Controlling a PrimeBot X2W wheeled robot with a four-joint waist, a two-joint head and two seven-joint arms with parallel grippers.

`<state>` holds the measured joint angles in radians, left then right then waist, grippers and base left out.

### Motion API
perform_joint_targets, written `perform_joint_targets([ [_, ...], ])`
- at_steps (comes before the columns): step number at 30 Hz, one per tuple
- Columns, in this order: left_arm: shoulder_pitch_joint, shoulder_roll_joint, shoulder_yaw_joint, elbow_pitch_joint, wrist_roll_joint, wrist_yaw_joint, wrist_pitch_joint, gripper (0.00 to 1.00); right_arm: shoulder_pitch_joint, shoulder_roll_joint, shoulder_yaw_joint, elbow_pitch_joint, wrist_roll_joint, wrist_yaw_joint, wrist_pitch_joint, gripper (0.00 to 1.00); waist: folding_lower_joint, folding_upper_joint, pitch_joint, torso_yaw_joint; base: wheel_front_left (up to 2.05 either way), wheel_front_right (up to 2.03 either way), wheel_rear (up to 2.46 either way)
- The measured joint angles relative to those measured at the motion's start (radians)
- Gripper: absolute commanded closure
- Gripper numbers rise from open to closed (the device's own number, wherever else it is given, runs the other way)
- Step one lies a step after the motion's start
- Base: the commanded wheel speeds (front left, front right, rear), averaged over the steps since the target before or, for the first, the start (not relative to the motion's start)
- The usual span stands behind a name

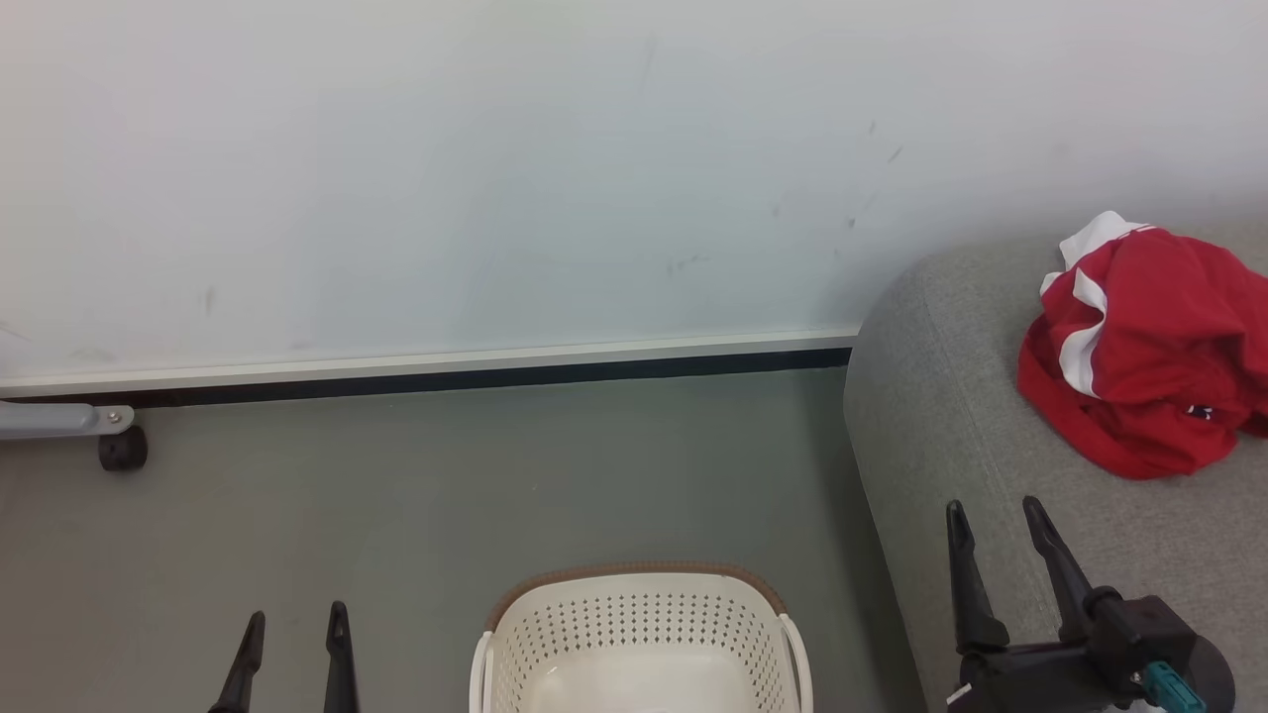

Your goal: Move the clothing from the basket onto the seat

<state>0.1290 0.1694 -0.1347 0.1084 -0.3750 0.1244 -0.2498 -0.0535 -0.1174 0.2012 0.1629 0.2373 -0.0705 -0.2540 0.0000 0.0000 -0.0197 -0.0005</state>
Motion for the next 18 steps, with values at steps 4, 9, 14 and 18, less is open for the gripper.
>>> perform_joint_targets([
  [4,0.002,-0.006,-0.001,-0.007,0.008,0.000,0.000,0.00,0.020,-0.002,-0.007,-0.015,0.000,-0.001,0.000,0.00,0.0000,-0.0001,-0.006,0.003,0.00,0.00,0.00],
  [9,0.002,-0.007,-0.003,-0.017,0.017,0.000,0.000,0.00,0.025,-0.002,-0.012,-0.031,0.000,-0.009,0.000,0.00,0.0000,0.0000,-0.010,0.007,0.00,0.00,0.00],
  [14,0.003,-0.007,-0.004,-0.024,0.024,0.000,0.000,0.00,0.038,-0.002,-0.018,-0.040,0.000,-0.010,0.000,0.00,-0.0001,0.0000,-0.011,0.012,0.00,0.00,0.00],
  [18,0.005,-0.006,-0.005,-0.031,0.029,0.000,0.000,0.00,0.046,-0.003,-0.025,-0.050,0.000,-0.018,0.000,0.00,-0.0001,0.0000,-0.010,0.014,0.00,0.00,0.00],
])
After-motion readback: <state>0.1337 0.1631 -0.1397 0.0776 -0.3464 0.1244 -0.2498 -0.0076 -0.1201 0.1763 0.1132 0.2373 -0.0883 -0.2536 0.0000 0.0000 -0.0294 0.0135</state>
